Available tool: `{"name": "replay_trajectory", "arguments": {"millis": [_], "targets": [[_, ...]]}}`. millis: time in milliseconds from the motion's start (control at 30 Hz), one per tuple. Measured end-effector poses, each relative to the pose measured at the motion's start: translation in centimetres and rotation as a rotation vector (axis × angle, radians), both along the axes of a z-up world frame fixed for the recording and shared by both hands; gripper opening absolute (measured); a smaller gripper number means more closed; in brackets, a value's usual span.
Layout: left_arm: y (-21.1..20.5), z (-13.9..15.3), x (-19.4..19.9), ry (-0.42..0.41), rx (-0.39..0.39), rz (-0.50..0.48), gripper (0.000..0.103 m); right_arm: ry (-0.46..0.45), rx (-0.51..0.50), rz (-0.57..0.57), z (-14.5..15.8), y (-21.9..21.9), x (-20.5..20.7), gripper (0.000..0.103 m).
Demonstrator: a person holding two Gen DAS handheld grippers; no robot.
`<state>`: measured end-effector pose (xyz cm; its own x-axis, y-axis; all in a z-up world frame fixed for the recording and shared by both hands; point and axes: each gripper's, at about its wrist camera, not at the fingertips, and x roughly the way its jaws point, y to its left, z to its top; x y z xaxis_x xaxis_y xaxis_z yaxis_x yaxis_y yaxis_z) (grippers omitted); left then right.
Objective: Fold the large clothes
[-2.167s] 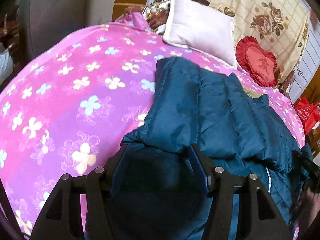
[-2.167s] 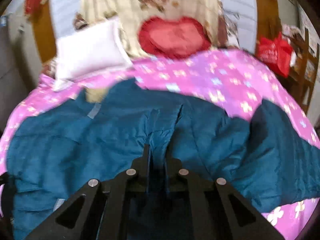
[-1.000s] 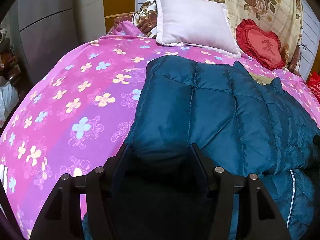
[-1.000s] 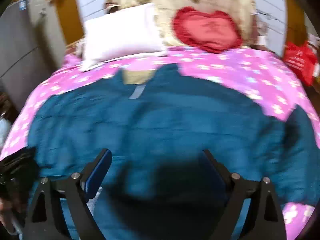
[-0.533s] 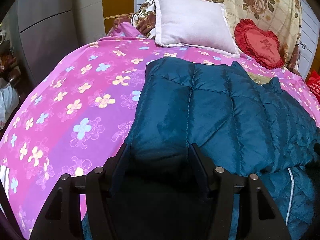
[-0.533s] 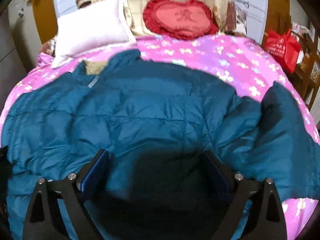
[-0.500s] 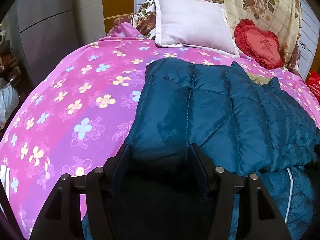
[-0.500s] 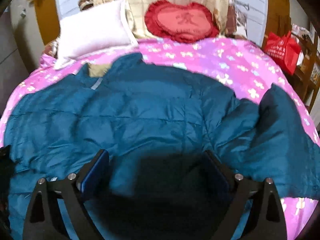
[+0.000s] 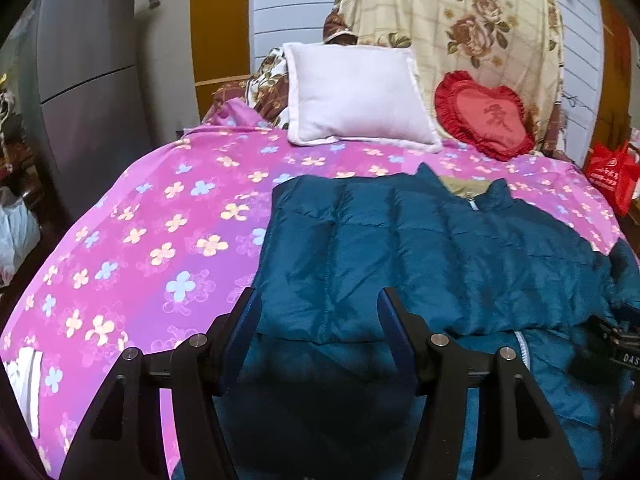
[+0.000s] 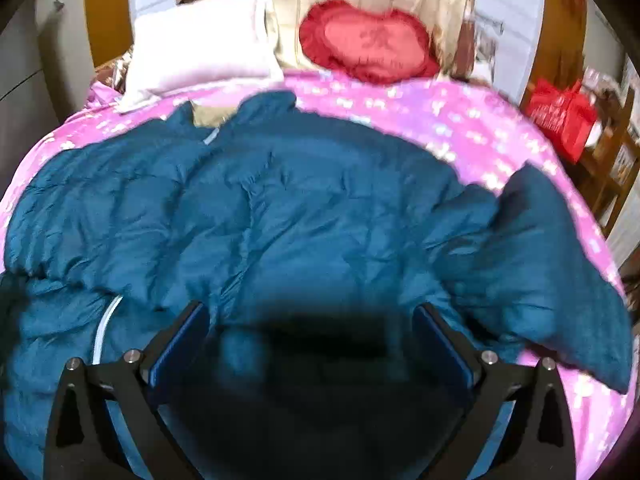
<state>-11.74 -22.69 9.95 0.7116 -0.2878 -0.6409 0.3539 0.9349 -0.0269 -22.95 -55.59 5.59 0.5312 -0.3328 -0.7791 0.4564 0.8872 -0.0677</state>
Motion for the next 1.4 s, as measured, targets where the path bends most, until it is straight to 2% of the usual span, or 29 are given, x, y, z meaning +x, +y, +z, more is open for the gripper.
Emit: {"name": "replay_trajectory", "arguments": {"millis": [167, 333, 667, 767, 867, 1033, 1400], "targets": [[-0.4, 1.0, -1.8, -0.021, -0.006, -0.011, 0.042, -0.061, 0.041, 0.013, 1.7, 1.0, -3.3, 0.103], [-0.9, 1.7, -3.9, -0.026, -0.029, -0.031, 0.042, -0.076, 0.014, 0.048, 2.1, 2.8, -6.1, 0.102], [-3.5, 2.8, -8.8, -0.02, -0.056, -0.093, 0.042, -0.171, 0.144, 0.015, 3.4, 2.6, -11.2, 0.102], [-3.9, 2.2, -9.7, 0.0, -0.072, -0.101, 0.042, -0.173, 0.142, 0.009, 3.2, 2.9, -11.6, 0.102], [-4.9, 1.1, -10.1, 0.024, -0.041, -0.123, 0.042, -0.165, 0.156, 0.011, 2.8, 3.2, -11.5, 0.102], [-5.7, 0.1, -10.3, 0.016, -0.004, -0.145, 0.042, -0.155, 0.166, 0.02, 2.4, 3.8, -11.6, 0.102], [-5.2, -0.6, -8.9, 0.057, -0.034, -0.128, 0.042, -0.122, 0.153, 0.008, 1.4, 4.0, -11.0, 0.102]]}}
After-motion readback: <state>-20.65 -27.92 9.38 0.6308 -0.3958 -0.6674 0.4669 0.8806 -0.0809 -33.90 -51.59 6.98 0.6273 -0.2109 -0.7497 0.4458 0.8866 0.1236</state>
